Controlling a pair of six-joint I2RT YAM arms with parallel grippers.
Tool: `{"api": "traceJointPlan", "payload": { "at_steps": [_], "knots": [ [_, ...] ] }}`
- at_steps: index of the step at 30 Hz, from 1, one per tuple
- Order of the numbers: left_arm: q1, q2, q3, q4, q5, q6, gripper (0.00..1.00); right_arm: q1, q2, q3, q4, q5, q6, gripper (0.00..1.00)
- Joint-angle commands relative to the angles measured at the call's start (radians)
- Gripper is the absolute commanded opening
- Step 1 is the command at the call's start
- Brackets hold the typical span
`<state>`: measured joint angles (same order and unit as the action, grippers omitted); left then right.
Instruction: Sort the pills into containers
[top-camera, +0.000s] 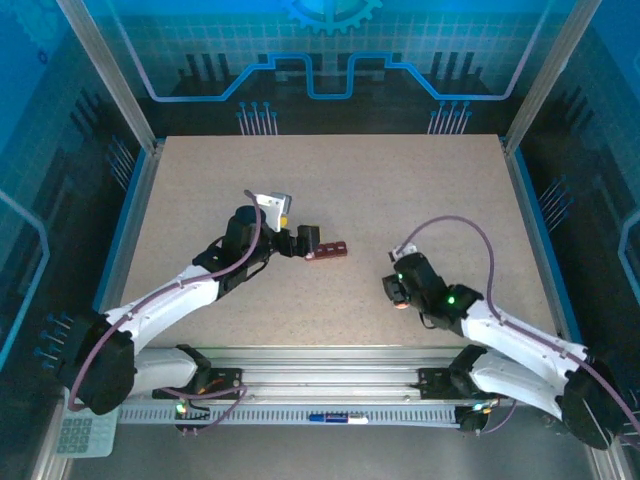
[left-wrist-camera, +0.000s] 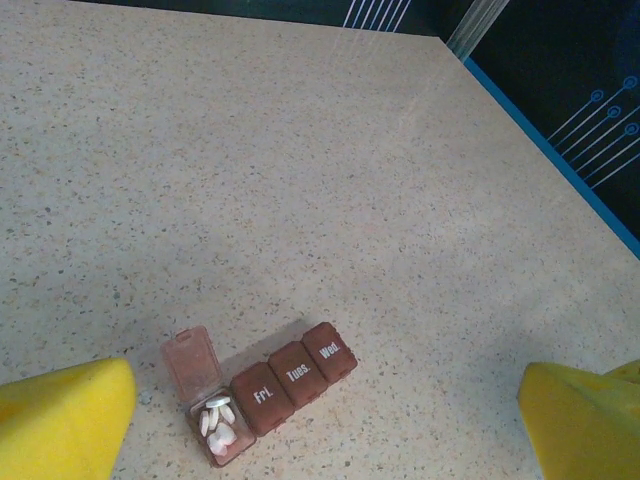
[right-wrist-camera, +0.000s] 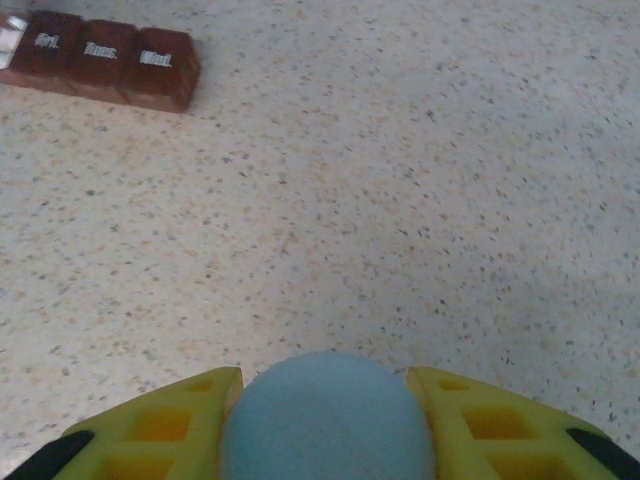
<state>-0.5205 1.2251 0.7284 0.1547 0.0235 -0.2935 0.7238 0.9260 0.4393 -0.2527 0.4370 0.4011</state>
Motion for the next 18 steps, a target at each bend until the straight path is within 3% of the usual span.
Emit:
{"api": "traceJointPlan", "payload": {
  "at_steps": [1,12,18],
  "knots": [
    [0.003,-0.006,0.034,0.008,0.016,-0.029,0.99,0.058,-0.039,-0.093,0.283,0.185,0.074,0.28],
    [-0.024,0.016,0.057,-0.010,-0.013,-0.020,0.99,0.271,-0.067,-0.327,0.542,0.549,0.166,0.27],
    [-0.050,0.040,0.069,-0.008,-0.023,-0.015,0.99,0.338,-0.097,-0.366,0.506,0.633,0.229,0.28]
  ]
}}
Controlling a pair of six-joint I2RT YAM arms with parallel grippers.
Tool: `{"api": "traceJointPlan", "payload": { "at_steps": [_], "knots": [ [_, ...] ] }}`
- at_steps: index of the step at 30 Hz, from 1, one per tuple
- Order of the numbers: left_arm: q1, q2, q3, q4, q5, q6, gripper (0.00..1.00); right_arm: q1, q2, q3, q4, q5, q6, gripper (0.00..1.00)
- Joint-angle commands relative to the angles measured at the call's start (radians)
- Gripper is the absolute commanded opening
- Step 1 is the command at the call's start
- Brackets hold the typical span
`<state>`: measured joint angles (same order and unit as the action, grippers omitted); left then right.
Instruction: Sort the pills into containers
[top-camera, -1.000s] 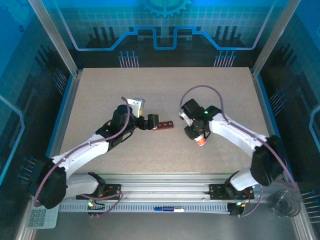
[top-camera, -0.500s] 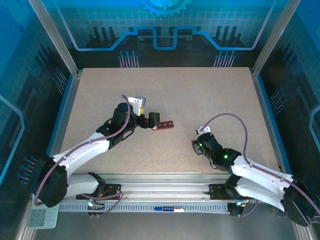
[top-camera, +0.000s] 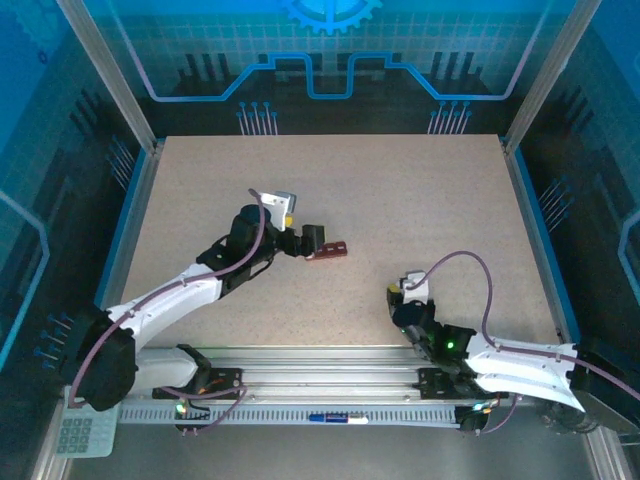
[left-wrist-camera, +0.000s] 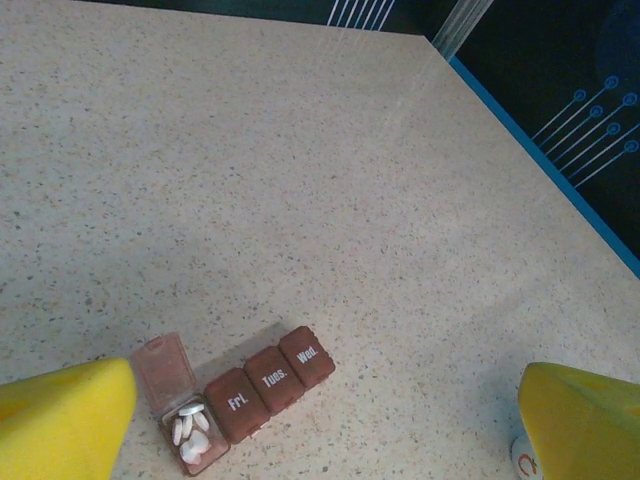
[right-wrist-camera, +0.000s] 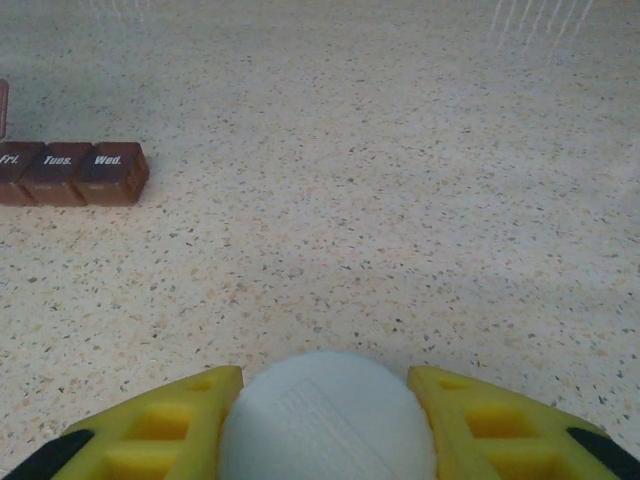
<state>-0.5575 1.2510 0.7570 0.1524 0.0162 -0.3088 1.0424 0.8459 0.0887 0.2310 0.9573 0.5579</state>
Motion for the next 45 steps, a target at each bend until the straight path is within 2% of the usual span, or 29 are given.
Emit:
{"api": "traceJointPlan", "payload": {
  "at_steps": [1,3,8,13,19,22,26,29,33,39,45],
  "knots": [
    [-0.017,0.016,0.040,-0.005,-0.019,0.000,0.99,0.021,-0.019,-0.020,0.031,0.106,0.068,0.28],
    [-0.025,0.016,0.040,-0.004,-0.025,0.000,0.99,0.024,-0.020,-0.015,0.011,0.108,0.079,0.33],
    [-0.033,0.008,0.031,-0.004,-0.036,0.000,0.99,0.024,-0.015,-0.001,-0.025,0.108,0.106,0.54],
    [-0.036,0.007,0.026,-0.001,-0.039,0.000,0.99,0.023,-0.033,0.011,-0.073,0.118,0.136,0.68],
    [-0.035,0.011,0.022,0.001,-0.062,0.001,0.99,0.017,-0.164,0.083,-0.186,0.094,0.055,0.77],
    [-0.032,0.020,0.019,0.000,-0.088,0.009,0.99,-0.044,-0.267,0.149,-0.263,-0.023,0.013,0.79],
    [-0.012,0.038,0.022,-0.009,-0.124,0.019,0.99,-0.228,-0.286,0.285,-0.400,-0.355,0.014,0.78],
    [0.023,0.047,0.027,-0.023,-0.120,0.013,0.99,-0.340,-0.183,0.408,-0.468,-0.573,0.010,0.78],
    [0.075,0.062,0.044,-0.042,-0.103,0.010,0.99,-0.378,0.055,0.603,-0.535,-0.761,-0.025,0.75],
    [0.147,0.110,0.113,-0.122,-0.097,-0.008,0.99,-0.384,0.411,0.885,-0.581,-0.911,-0.049,0.68],
    [0.205,0.186,0.182,-0.187,-0.088,0.002,0.99,-0.418,0.703,1.120,-0.680,-0.969,-0.082,0.63]
  ]
}}
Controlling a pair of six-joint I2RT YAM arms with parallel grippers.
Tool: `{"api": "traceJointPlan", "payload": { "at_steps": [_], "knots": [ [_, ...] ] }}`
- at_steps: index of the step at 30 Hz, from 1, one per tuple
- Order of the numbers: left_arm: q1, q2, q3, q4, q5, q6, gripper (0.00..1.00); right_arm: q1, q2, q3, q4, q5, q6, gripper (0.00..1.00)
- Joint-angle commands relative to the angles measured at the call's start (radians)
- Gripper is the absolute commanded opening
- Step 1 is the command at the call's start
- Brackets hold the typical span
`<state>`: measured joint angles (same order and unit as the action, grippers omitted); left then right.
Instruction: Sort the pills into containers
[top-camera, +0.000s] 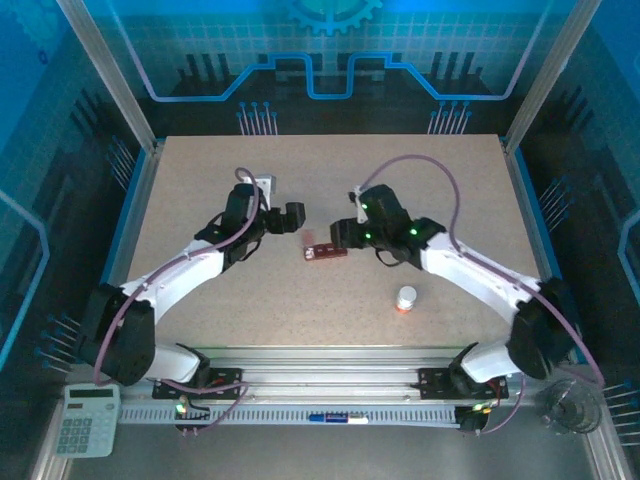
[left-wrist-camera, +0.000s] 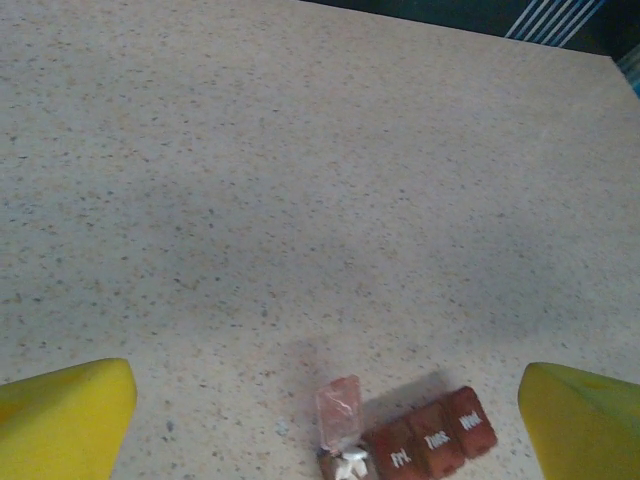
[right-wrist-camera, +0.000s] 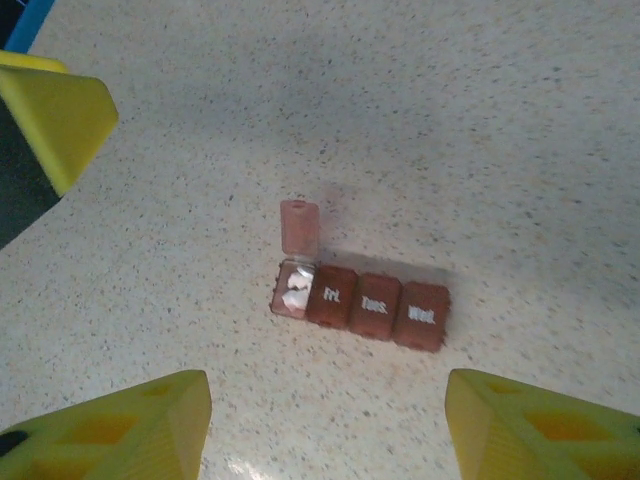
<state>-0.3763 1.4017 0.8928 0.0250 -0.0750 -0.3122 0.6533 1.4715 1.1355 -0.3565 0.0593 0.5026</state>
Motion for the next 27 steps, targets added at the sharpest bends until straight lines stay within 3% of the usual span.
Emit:
{"api": "traceJointPlan", "payload": {
  "at_steps": [1,10,13,17,24,27],
  "knots": [
    [0.033,0.046,0.057,-0.067,0.007,0.007,0.99,-0.039,0.110,0.097,-0.102,-0.079,-0.028,0.63],
    [0.069,0.240,0.238,-0.258,0.036,0.074,0.99,-0.106,0.342,0.263,-0.189,-0.102,-0.068,0.60],
    [0.068,0.314,0.315,-0.340,0.046,0.112,0.95,-0.115,0.387,0.292,-0.215,-0.107,-0.084,0.59],
    [0.068,0.396,0.390,-0.417,0.076,0.141,0.78,-0.116,0.416,0.302,-0.233,-0.123,-0.104,0.59],
    [0.061,0.499,0.486,-0.494,0.143,0.154,0.38,-0.120,0.447,0.291,-0.239,-0.145,-0.118,0.60],
    [0.047,0.537,0.520,-0.522,0.156,0.164,0.30,-0.120,0.462,0.285,-0.233,-0.154,-0.118,0.60]
  ]
}}
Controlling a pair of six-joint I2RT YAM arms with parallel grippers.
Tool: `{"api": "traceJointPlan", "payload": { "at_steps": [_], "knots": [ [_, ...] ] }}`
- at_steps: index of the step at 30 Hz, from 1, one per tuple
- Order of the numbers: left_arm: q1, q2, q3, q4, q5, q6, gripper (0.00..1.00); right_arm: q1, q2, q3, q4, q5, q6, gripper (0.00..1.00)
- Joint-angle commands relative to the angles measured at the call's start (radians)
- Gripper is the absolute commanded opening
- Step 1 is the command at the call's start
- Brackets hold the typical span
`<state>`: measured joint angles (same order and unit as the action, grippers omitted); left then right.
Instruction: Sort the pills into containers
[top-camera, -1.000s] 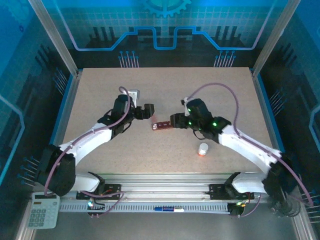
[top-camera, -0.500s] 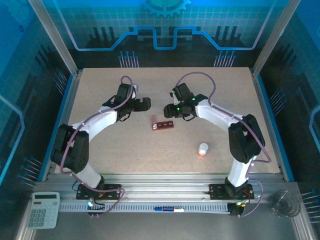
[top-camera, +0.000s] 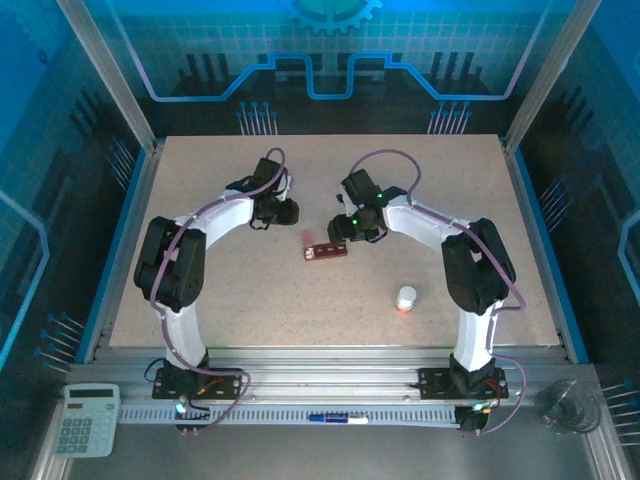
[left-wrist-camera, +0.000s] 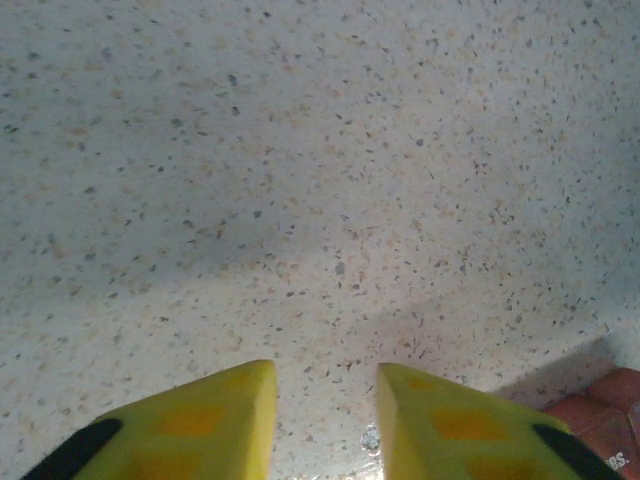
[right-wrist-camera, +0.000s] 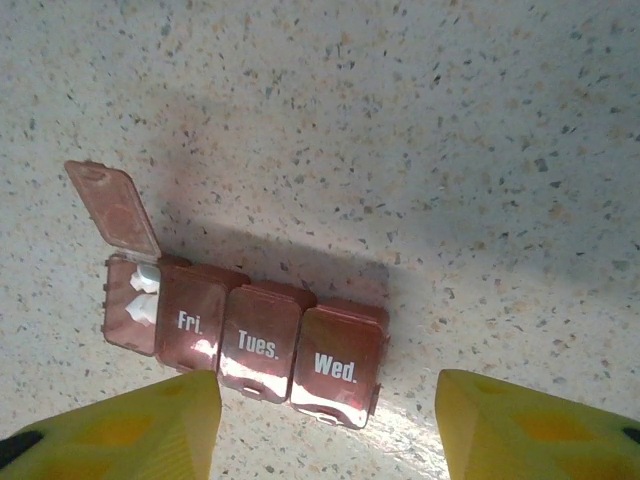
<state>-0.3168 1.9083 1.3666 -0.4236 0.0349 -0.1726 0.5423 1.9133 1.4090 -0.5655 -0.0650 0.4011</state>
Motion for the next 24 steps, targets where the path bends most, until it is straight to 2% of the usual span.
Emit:
{"api": "traceJointPlan", "payload": {
  "at_steps": [1,24],
  "knots": [
    [-0.018,0.043,0.057,-0.083,0.048,0.027,0.30,-0.009,0.026,0.008,-0.019,-0.032,-0.017,0.60],
    [-0.074,0.118,0.088,-0.125,0.059,0.039,0.29,-0.011,0.084,-0.032,0.020,-0.038,-0.026,0.58]
  ]
}}
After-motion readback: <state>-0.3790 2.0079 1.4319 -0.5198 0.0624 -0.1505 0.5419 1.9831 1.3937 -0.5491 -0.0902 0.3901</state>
